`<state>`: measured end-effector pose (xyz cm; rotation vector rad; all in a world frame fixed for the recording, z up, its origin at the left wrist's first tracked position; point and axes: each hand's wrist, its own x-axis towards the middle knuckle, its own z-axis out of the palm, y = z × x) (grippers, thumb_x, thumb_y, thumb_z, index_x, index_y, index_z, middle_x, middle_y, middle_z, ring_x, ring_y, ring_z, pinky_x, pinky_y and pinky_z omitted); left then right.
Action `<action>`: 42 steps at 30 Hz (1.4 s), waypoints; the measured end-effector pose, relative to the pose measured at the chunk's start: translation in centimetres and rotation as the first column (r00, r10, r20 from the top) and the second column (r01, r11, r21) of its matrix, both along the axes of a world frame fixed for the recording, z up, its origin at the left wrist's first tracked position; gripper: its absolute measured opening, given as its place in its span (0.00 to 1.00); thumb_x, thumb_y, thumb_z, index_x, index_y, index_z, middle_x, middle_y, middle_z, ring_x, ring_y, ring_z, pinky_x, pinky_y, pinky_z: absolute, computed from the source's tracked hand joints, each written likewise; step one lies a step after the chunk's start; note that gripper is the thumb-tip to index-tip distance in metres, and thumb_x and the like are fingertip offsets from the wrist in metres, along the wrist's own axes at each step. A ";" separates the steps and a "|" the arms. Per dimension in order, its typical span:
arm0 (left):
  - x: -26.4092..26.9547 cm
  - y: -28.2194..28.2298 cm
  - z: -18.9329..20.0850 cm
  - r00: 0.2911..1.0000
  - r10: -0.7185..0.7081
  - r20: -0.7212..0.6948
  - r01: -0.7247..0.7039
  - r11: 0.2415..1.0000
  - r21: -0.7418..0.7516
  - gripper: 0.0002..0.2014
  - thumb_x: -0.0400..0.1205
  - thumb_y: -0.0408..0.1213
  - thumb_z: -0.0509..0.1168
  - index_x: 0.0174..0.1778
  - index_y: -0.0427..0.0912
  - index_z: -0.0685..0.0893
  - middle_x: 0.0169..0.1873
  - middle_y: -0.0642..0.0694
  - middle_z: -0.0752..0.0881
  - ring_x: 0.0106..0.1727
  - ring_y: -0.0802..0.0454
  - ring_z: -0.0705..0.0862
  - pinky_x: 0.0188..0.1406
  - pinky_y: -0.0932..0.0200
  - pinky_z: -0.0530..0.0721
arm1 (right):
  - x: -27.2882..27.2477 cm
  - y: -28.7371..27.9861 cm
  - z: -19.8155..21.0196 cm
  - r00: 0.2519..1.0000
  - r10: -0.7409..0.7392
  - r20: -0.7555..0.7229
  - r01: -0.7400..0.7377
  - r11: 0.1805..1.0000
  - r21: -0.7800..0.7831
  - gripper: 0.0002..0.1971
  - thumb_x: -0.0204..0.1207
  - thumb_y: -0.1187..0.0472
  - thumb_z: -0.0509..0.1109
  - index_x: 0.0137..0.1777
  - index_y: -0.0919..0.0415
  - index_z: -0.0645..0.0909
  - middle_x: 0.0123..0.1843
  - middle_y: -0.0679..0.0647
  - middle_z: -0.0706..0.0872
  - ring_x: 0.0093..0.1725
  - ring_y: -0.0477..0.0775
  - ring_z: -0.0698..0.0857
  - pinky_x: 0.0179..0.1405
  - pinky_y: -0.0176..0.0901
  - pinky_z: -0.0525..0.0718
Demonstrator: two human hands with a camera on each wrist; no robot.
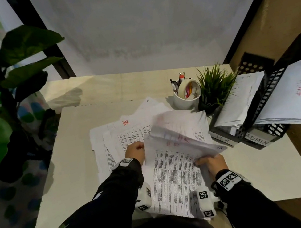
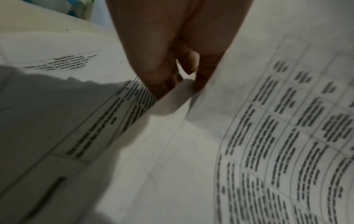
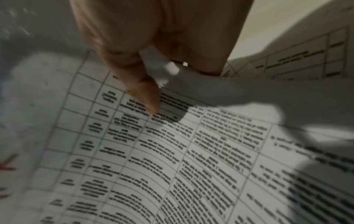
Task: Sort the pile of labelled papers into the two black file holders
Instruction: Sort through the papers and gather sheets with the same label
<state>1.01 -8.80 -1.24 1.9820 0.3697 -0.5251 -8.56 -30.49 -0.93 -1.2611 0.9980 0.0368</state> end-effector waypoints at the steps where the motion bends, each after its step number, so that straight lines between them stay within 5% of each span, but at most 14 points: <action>1: -0.2 0.1 -0.1 1.000 0.004 0.001 -0.004 0.998 -0.056 0.17 0.75 0.19 0.55 0.29 0.39 0.84 0.31 0.40 0.86 0.36 0.43 0.81 0.36 0.57 0.79 | 0.1 -0.2 0.3 1.000 0.003 0.010 -0.003 1.000 -0.005 0.16 0.56 0.88 0.65 0.24 0.67 0.81 0.18 0.50 0.83 0.25 0.54 0.84 0.24 0.32 0.82; 6: -1.2 0.8 -0.6 1.000 -0.011 -0.019 0.007 0.984 -0.176 0.23 0.71 0.12 0.56 0.23 0.43 0.84 0.28 0.45 0.85 0.30 0.43 0.80 0.25 0.63 0.78 | 0.7 -1.4 3.0 1.000 -0.014 -0.012 0.014 0.998 -0.066 0.12 0.64 0.86 0.65 0.37 0.71 0.78 0.13 0.52 0.78 0.24 0.55 0.75 0.10 0.25 0.70; 9: -1.9 0.7 0.4 0.995 -0.093 -0.021 0.089 0.984 -0.154 0.19 0.73 0.14 0.55 0.28 0.41 0.80 0.23 0.46 0.77 0.22 0.54 0.70 0.14 0.73 0.68 | 1.3 -2.0 2.3 0.997 0.014 -0.075 -0.022 0.994 -0.103 0.11 0.63 0.83 0.69 0.44 0.74 0.80 0.28 0.56 0.83 0.30 0.55 0.77 0.21 0.30 0.77; 12: -1.7 1.2 0.6 0.999 -0.046 -0.022 0.039 0.968 -0.248 0.09 0.76 0.25 0.65 0.33 0.41 0.82 0.31 0.42 0.85 0.30 0.48 0.80 0.30 0.64 0.82 | 1.6 -2.5 1.5 0.989 0.034 -0.142 -0.046 0.995 -0.087 0.18 0.65 0.76 0.71 0.56 0.74 0.79 0.50 0.59 0.81 0.46 0.56 0.80 0.46 0.44 0.78; 14: -1.2 1.8 0.0 0.988 0.137 -0.071 -0.152 0.937 -0.315 0.03 0.74 0.38 0.72 0.40 0.45 0.85 0.44 0.40 0.89 0.44 0.43 0.86 0.52 0.49 0.86 | 1.7 -2.9 1.6 0.981 0.050 -0.189 -0.070 0.992 -0.103 0.02 0.71 0.75 0.67 0.40 0.69 0.78 0.50 0.59 0.77 0.49 0.55 0.76 0.48 0.44 0.75; 16: -0.7 2.6 -0.6 0.930 0.364 -0.056 -0.366 0.895 -0.254 0.09 0.75 0.44 0.72 0.46 0.46 0.84 0.51 0.41 0.88 0.53 0.42 0.86 0.62 0.46 0.83 | 1.6 -3.1 1.3 0.974 0.042 -0.222 -0.081 0.983 -0.165 0.12 0.72 0.75 0.66 0.30 0.63 0.73 0.46 0.60 0.78 0.45 0.56 0.77 0.44 0.45 0.75; 18: -0.4 3.4 -0.9 0.896 0.445 -0.004 -0.445 0.895 -0.044 0.19 0.75 0.45 0.71 0.59 0.42 0.79 0.61 0.40 0.82 0.61 0.40 0.82 0.65 0.48 0.79 | 1.3 -2.8 1.5 0.983 0.054 -0.175 -0.083 0.983 -0.163 0.08 0.65 0.79 0.70 0.39 0.68 0.79 0.45 0.61 0.82 0.42 0.59 0.81 0.40 0.44 0.78; 21: -0.3 3.7 -1.1 0.911 0.409 -0.040 -0.401 0.906 0.131 0.33 0.71 0.43 0.76 0.69 0.36 0.71 0.68 0.36 0.74 0.66 0.37 0.77 0.66 0.48 0.75 | 1.2 -2.1 1.3 0.998 -0.013 -0.069 0.005 0.992 -0.124 0.26 0.61 0.85 0.70 0.59 0.72 0.74 0.48 0.62 0.82 0.47 0.63 0.82 0.39 0.38 0.82; 25: 0.0 3.5 -1.6 0.929 0.365 -0.060 -0.350 0.920 0.176 0.38 0.65 0.39 0.80 0.68 0.35 0.69 0.66 0.35 0.77 0.66 0.37 0.78 0.66 0.47 0.77 | 1.4 -1.3 1.7 1.000 0.026 -0.017 -0.028 0.990 -0.135 0.36 0.57 0.89 0.67 0.66 0.67 0.72 0.53 0.61 0.82 0.54 0.62 0.81 0.42 0.43 0.83; 29: 0.1 3.8 -1.6 0.966 0.237 -0.105 -0.203 0.944 0.260 0.20 0.70 0.38 0.77 0.51 0.37 0.76 0.53 0.37 0.83 0.61 0.38 0.83 0.57 0.54 0.78 | 1.4 -1.0 2.2 0.994 0.066 -0.088 -0.076 0.991 -0.112 0.15 0.60 0.88 0.66 0.43 0.72 0.80 0.30 0.59 0.85 0.39 0.60 0.81 0.24 0.37 0.81; 32: 0.0 3.9 -1.8 0.980 0.195 -0.048 -0.177 0.950 0.255 0.11 0.72 0.37 0.74 0.43 0.38 0.79 0.45 0.38 0.84 0.53 0.38 0.84 0.50 0.55 0.78 | 1.5 -1.3 2.0 0.987 0.087 -0.137 -0.102 0.989 -0.110 0.13 0.61 0.85 0.69 0.41 0.70 0.80 0.34 0.60 0.83 0.31 0.57 0.78 0.23 0.40 0.77; 37: -1.1 3.9 -1.8 0.955 0.268 0.126 -0.265 0.963 -0.038 0.10 0.71 0.27 0.70 0.32 0.42 0.75 0.30 0.45 0.81 0.34 0.46 0.78 0.31 0.61 0.71 | 0.9 -1.2 2.4 0.994 0.095 -0.046 -0.100 0.987 -0.123 0.16 0.64 0.88 0.63 0.28 0.67 0.78 0.13 0.50 0.79 0.21 0.52 0.80 0.19 0.28 0.76; 40: -1.9 3.3 -1.8 0.986 0.150 0.075 -0.130 0.966 -0.225 0.08 0.68 0.25 0.70 0.33 0.41 0.78 0.36 0.38 0.87 0.37 0.45 0.84 0.40 0.49 0.82 | 1.2 -1.7 2.2 0.987 0.136 -0.082 -0.148 0.974 -0.171 0.13 0.69 0.81 0.65 0.37 0.62 0.78 0.16 0.45 0.81 0.34 0.53 0.80 0.39 0.39 0.78; 42: -2.3 2.5 -1.6 0.999 0.034 0.040 -0.020 0.948 -0.319 0.10 0.68 0.21 0.68 0.33 0.41 0.79 0.35 0.33 0.82 0.39 0.44 0.81 0.42 0.43 0.83 | 1.4 -1.8 1.9 0.992 0.116 -0.057 -0.125 0.976 -0.176 0.14 0.69 0.82 0.64 0.44 0.63 0.79 0.17 0.47 0.81 0.36 0.56 0.78 0.34 0.35 0.79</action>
